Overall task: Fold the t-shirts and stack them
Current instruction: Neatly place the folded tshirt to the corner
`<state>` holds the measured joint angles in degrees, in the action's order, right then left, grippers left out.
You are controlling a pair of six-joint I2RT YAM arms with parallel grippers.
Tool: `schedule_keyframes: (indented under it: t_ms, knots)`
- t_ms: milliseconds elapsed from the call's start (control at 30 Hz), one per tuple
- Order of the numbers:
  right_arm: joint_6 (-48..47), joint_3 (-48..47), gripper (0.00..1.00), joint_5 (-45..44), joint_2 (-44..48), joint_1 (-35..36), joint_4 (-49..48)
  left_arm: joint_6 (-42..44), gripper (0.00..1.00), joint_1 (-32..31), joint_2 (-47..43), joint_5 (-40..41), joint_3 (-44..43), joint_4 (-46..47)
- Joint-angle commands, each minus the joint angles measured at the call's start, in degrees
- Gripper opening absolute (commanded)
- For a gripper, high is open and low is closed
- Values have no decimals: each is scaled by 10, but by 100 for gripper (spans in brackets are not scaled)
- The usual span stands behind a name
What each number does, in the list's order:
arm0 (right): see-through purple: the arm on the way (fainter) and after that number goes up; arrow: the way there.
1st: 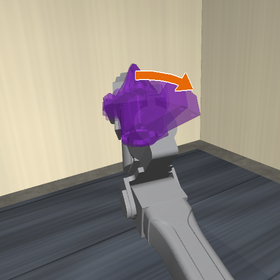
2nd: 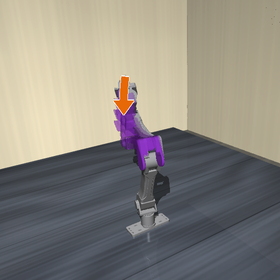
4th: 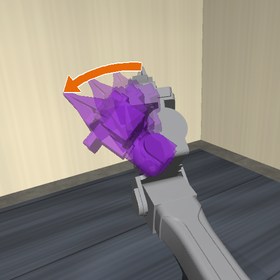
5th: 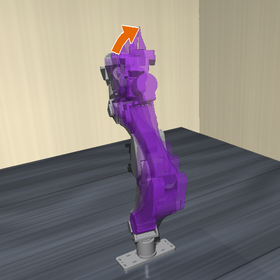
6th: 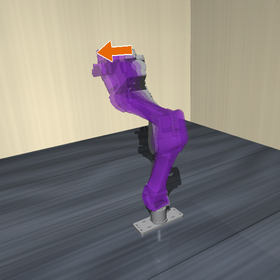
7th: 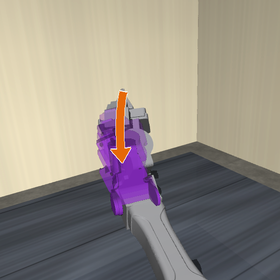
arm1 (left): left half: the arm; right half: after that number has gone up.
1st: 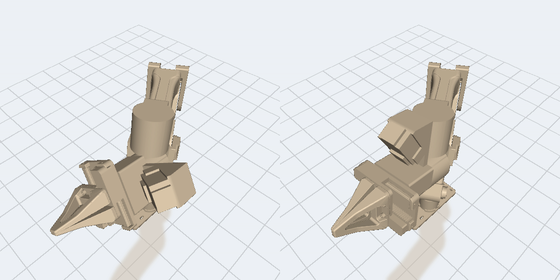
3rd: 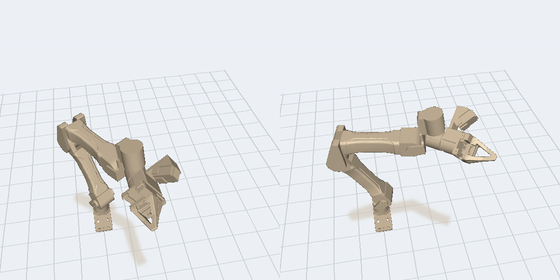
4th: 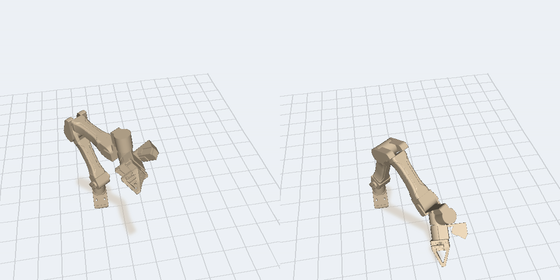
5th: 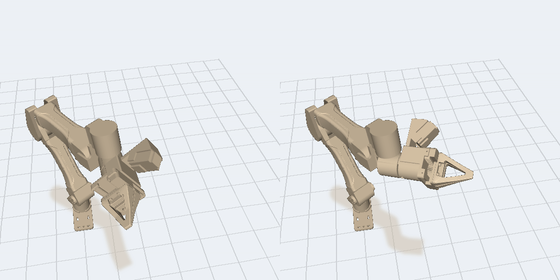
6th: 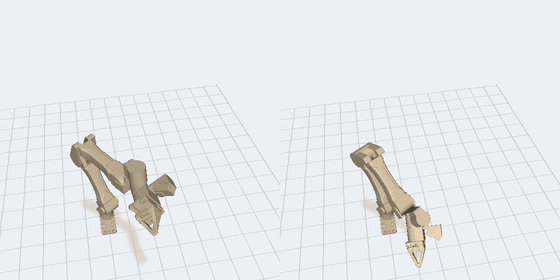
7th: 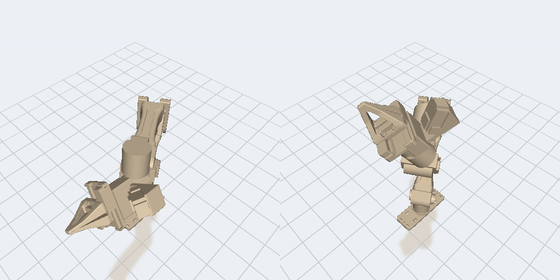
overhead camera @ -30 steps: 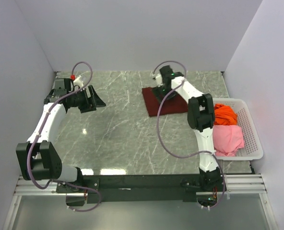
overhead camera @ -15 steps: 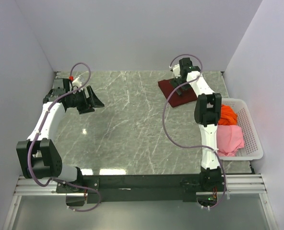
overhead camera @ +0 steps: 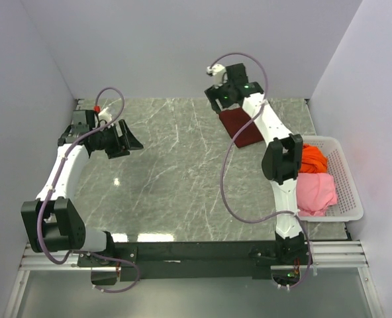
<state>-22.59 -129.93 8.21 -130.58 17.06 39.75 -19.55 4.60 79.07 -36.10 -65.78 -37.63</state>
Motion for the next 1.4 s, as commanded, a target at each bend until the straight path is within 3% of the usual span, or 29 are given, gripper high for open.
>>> schedule_keyframes:
  t_ms: [0, 67, 100, 200, 400, 733, 833, 1067, 1367]
  knots:
    - [82, -32, 68, 92, -29, 14, 29, 11, 79, 2, -30, 8, 4, -1]
    - [127, -40, 50, 129, -51, 13, 38, 16, 79, 5, -37, 12, 4, -5]
    - [136, -38, 33, 137, -56, 13, 43, 18, 79, 5, -38, 14, 5, -10]
    - [151, -27, 17, 139, -72, 13, 47, 20, 79, 8, -46, 17, 10, -12]
    - [152, -39, 11, 86, -119, 7, 78, 13, 78, 14, -48, 17, 18, -7]
    - [193, -73, 18, -34, -149, 5, 69, 4, 78, 19, -33, 15, 18, -2]
    - [177, -104, 14, -54, -175, 6, 105, 5, 78, 20, -25, 16, 12, -3]
    - [57, -50, 0, -102, -152, 22, 117, 10, 78, 23, -23, 18, 14, -2]
    - [-149, 15, 0, -178, -106, 51, 24, 14, 78, 27, -33, 25, 24, 3]
